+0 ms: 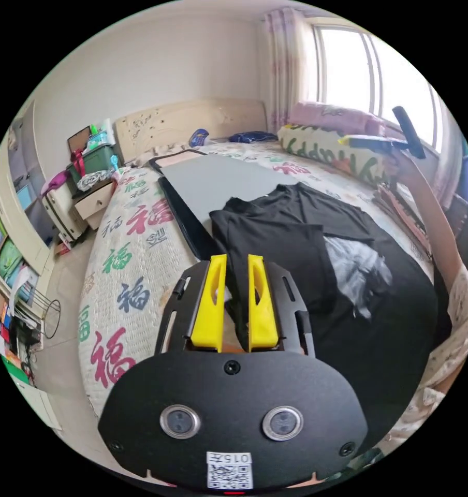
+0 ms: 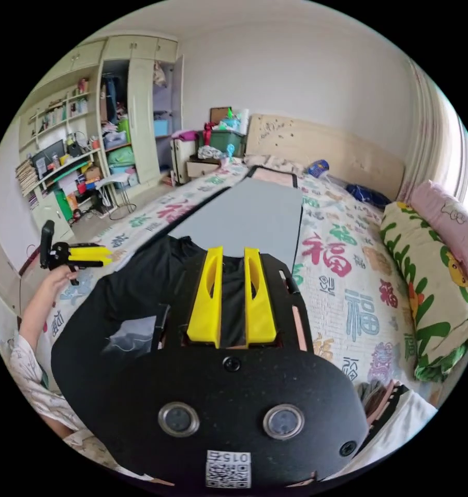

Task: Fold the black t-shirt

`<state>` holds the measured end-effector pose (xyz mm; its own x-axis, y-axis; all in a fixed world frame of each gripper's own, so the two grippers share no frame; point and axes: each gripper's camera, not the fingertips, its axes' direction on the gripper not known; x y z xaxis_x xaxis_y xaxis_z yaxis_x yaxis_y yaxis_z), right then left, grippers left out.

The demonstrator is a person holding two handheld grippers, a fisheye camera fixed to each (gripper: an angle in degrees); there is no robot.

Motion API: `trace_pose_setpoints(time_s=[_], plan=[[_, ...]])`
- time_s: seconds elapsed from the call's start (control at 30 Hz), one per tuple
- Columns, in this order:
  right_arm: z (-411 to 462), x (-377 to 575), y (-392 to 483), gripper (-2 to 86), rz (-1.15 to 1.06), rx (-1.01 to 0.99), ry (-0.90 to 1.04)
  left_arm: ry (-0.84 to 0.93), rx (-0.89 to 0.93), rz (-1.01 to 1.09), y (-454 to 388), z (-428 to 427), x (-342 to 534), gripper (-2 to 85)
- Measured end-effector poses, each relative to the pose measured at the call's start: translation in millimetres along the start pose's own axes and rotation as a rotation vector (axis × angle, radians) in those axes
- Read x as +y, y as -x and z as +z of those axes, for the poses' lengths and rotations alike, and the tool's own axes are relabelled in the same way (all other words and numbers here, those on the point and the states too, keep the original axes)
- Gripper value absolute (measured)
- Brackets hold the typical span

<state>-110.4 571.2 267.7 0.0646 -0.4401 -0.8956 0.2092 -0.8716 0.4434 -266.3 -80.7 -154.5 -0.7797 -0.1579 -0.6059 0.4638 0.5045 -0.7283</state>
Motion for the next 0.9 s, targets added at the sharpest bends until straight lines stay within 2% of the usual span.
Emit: trace_pose_setpoints(time_s=[0.17,0.3,0.4,0.57,0.77,0.83,0.9], plan=[[83.4,0.3,-57.0,8.2,0.134,-0.046,0.183,0.074,-0.045,-0.135,21.4,81.8,-64.8,7.4],[118.2,-0.1,-67.3,8.6,0.132,-0.027,0.157,0.119,0.012,-0.186,30.5,142.5,-97.2,8.9],[146.6,-2.4,-67.4,9.8,0.105,-0.003,0.208,0.145,-0.018,-0.174,34.3,172.2,-106.1,9.2],[183.8,6.4,-62.6,9.9,0.044,0.08,0.295,0.204,0.001,-0.159,45.0,210.2,-89.7,9.4],[181.7,30.8,-64.1,3.6,-0.008,0.021,0.321,0.201,0.023,-0.078,40.9,223.1,-50.5,4.6],[176.2,39.7,-67.6,2.1,0.02,0.023,0.322,0.17,-0.017,-0.024,30.6,219.6,-34.7,2.9],[154.7,55.9,-70.0,0.6,0.032,0.03,0.273,0.066,-0.09,0.053,15.4,196.3,-7.5,1.9]])
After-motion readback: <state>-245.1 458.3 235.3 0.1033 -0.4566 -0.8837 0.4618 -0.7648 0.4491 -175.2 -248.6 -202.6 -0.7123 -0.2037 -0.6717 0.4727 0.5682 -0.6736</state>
